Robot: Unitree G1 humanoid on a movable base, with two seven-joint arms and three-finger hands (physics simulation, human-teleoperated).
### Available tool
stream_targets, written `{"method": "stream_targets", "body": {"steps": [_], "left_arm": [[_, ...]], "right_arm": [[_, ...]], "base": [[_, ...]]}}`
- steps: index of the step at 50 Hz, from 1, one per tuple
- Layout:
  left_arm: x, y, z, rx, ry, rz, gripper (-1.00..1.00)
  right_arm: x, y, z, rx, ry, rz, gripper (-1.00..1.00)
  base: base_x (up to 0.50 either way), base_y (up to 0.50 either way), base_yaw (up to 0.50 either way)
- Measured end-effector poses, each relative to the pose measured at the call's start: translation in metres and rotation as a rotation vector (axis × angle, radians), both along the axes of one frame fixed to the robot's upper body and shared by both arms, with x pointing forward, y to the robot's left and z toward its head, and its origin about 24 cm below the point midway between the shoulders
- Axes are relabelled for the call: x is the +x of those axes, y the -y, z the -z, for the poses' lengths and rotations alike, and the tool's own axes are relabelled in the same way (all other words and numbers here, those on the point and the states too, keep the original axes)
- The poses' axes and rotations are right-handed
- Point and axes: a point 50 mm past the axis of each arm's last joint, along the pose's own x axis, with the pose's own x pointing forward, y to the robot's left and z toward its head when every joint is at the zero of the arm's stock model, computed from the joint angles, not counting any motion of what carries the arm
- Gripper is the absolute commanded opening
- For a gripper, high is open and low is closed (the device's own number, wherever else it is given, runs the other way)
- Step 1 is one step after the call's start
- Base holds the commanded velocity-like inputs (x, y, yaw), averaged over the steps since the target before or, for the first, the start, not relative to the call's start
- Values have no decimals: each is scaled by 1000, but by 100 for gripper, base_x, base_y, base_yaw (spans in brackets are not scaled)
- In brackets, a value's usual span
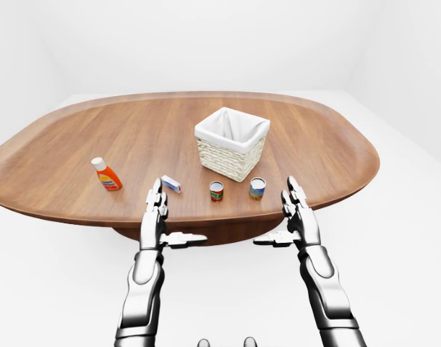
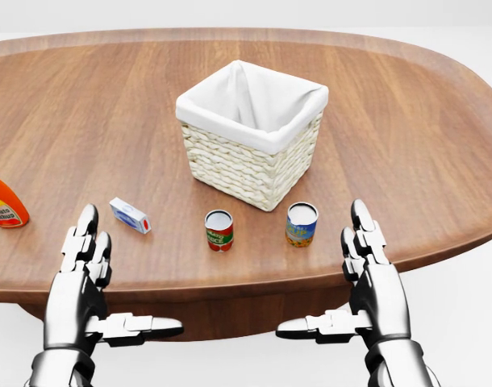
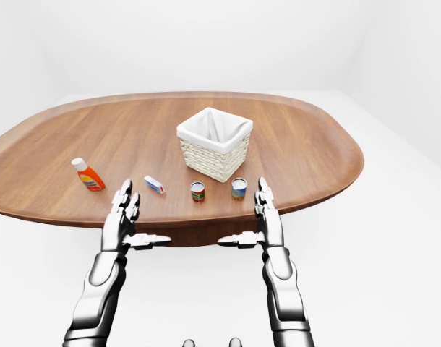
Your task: Pick up the alphabet soup and the cream cheese box, and put them in the basket.
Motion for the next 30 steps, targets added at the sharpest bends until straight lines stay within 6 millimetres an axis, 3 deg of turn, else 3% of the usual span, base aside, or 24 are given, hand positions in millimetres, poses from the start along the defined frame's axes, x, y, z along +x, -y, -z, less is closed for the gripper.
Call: {"method": "stream_targets", "body": {"steps": [12,30], "left_arm": [[-1,-2,-4,-4,16,-18,100],[0,-1,-4,-11,8,-6,100]], "right_arm": [[2,6,-1,-20,9,62,100],[3,46,-8,28,59,389,100]], "base": [[0,0,0],[0,0,0]]}}
